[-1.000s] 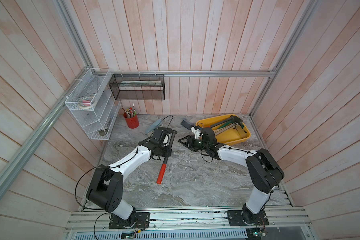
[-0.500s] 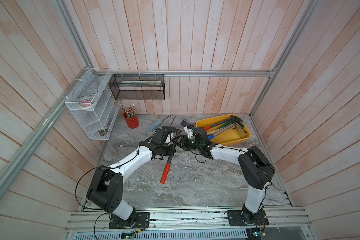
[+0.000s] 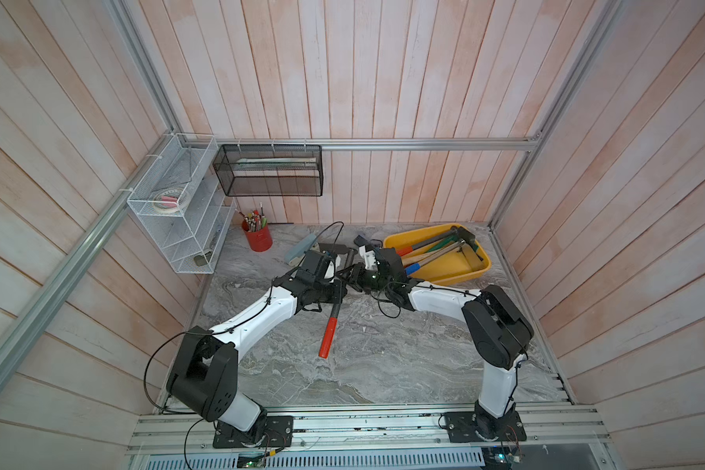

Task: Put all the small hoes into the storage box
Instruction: Pick up the hoe from the center of the board.

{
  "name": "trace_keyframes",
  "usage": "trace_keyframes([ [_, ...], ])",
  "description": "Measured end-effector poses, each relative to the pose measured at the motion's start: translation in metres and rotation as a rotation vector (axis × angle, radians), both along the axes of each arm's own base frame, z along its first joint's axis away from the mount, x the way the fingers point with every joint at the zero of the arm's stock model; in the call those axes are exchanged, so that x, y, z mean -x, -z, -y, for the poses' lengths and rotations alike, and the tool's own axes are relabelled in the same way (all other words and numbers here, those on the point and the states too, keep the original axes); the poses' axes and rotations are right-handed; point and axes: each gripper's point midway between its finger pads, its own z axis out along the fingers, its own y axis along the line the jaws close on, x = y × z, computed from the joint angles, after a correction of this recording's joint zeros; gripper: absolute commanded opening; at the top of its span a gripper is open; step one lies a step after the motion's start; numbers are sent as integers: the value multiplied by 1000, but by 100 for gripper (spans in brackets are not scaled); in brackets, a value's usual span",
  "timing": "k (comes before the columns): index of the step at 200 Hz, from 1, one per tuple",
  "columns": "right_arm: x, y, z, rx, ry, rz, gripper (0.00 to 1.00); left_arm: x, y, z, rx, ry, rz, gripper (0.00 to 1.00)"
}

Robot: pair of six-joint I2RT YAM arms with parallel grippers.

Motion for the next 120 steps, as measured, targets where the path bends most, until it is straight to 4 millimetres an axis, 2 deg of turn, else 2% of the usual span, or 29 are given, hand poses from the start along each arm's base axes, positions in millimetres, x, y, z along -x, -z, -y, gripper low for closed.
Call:
trace_keyframes([
  [10,0,0,0,-1,2,2,18,0,0,0,0,0,1,4],
  [43,-1,-1,0,-3,8,6,12,-1,-2,-1,-2,-5,9,30],
  [63,-2,-2,0,-2,13,15,10,-1,-11,-2,9,-11,36,42],
  [94,-5,12,13,33,50,-11,8,-4,-40,-3,42,-25,120,45],
  [120,-10,18,23,51,77,-26,7,-7,-45,-3,51,-31,143,45],
])
